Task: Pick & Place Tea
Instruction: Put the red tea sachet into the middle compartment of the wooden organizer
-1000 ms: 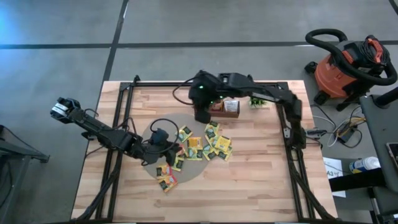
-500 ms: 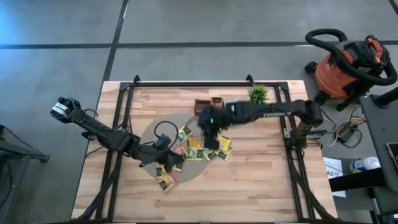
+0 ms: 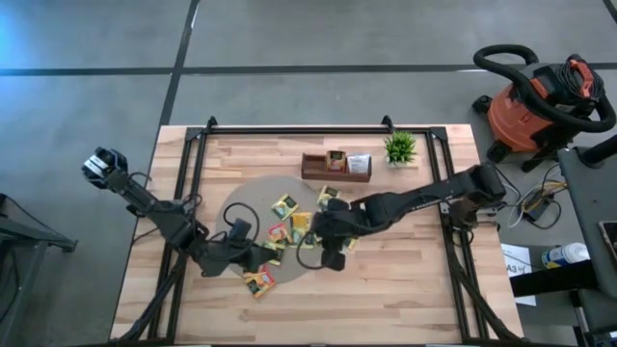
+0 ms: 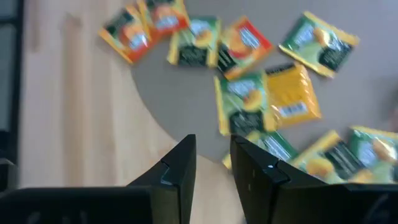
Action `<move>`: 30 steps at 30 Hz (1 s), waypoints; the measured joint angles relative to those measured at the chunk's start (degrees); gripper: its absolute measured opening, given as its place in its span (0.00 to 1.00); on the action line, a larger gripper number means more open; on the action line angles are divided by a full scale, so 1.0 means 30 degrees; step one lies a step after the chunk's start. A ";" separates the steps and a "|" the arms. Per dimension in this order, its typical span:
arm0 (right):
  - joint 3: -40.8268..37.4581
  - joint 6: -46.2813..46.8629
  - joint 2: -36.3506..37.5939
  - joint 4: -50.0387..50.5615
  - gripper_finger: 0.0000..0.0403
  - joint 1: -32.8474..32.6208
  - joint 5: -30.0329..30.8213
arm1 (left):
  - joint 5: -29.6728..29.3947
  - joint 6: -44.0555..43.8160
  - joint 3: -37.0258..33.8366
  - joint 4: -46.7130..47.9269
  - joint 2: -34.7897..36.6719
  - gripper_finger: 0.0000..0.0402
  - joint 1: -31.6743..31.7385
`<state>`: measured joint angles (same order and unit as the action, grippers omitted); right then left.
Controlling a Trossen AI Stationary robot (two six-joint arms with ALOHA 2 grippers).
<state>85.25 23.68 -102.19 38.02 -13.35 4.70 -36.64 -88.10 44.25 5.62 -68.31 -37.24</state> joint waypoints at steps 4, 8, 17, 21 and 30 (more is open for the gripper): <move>-0.0414 0.0900 0.0000 -0.2517 0.22 -0.0280 -0.0154 | -0.0995 -0.1435 0.0000 0.0087 0.0000 0.30 -0.0645; -0.1004 0.1341 -0.0071 -0.5459 0.21 -0.0345 -0.1863 | -0.0882 -0.2930 0.0000 0.2100 0.0000 0.30 -0.1235; -0.3665 0.6140 -0.0109 -1.1114 0.26 -0.0370 -0.2515 | 0.4086 -0.7704 -0.0715 0.9048 -0.0029 0.30 -0.1914; -0.5145 0.8370 -0.0173 -1.4264 0.29 -0.0199 -0.2530 | 0.4897 -0.7364 -0.1507 0.7993 -0.0036 0.30 -0.1914; -0.4780 1.3044 -0.3201 -1.6094 0.32 0.0191 -0.2589 | 0.5266 -0.5349 -0.3288 0.5900 -0.0036 0.30 -0.1914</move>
<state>70.91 62.81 -111.80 -10.27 -12.78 -3.07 -20.84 -104.14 34.38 23.32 -68.42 -42.98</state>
